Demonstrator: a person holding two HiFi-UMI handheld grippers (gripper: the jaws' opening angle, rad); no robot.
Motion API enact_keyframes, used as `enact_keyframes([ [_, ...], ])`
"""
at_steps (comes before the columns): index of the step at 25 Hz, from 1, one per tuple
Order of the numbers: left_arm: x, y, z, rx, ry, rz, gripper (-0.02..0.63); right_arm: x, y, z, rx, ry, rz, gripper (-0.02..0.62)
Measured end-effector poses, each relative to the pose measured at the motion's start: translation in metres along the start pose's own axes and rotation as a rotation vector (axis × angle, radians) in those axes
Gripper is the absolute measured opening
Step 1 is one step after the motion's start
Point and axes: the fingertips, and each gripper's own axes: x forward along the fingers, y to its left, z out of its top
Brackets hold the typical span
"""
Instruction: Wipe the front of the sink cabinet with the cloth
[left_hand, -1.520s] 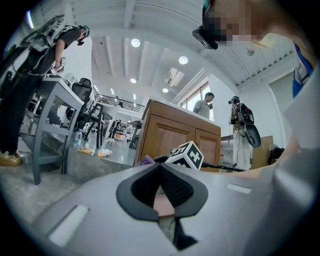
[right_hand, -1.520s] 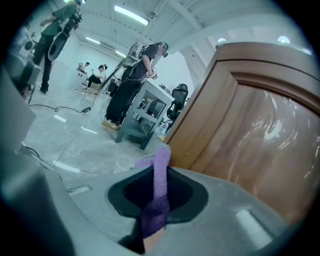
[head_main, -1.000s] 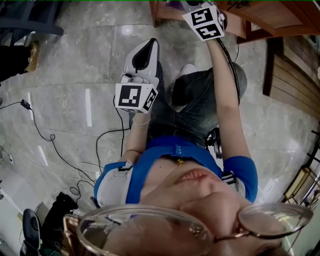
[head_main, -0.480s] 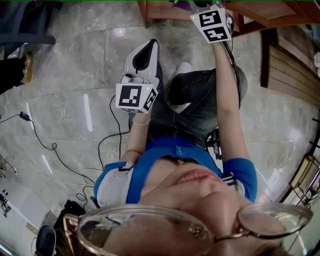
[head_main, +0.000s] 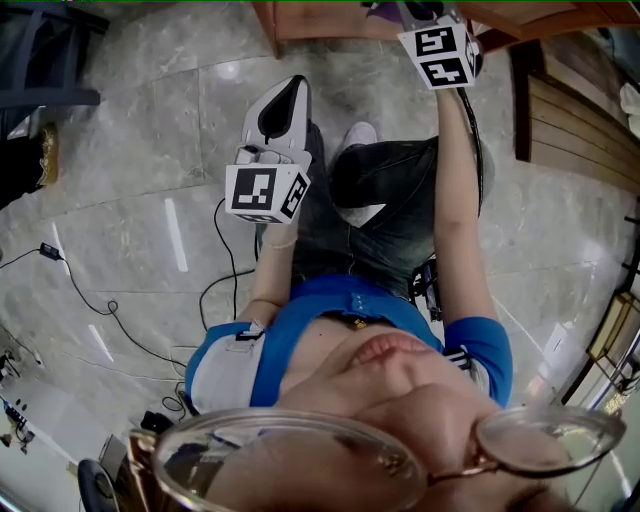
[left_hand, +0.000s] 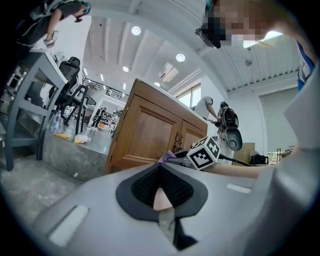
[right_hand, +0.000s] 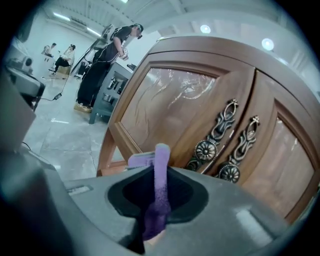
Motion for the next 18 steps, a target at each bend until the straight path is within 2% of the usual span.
enact_keyframes([
  [6,0.002,0.004,0.002,-0.004,-0.007,0.012,0.001,0.002,0.002,0.001,0.009,0.042,-0.016,0.060],
  [9,0.006,0.004,0.008,-0.016,-0.016,-0.010,0.002,-0.001,0.007,0.005,0.048,0.055,0.011,0.060],
  [13,0.011,-0.002,0.019,0.006,0.001,-0.050,0.002,-0.041,0.003,0.021,0.129,0.005,0.044,0.060],
  [16,0.014,-0.002,0.017,0.053,0.049,-0.019,0.002,-0.075,-0.015,0.036,0.149,-0.022,0.022,0.060],
  [18,0.021,-0.010,0.013,0.069,0.060,-0.015,0.001,-0.096,-0.030,0.048,0.167,-0.086,-0.006,0.060],
])
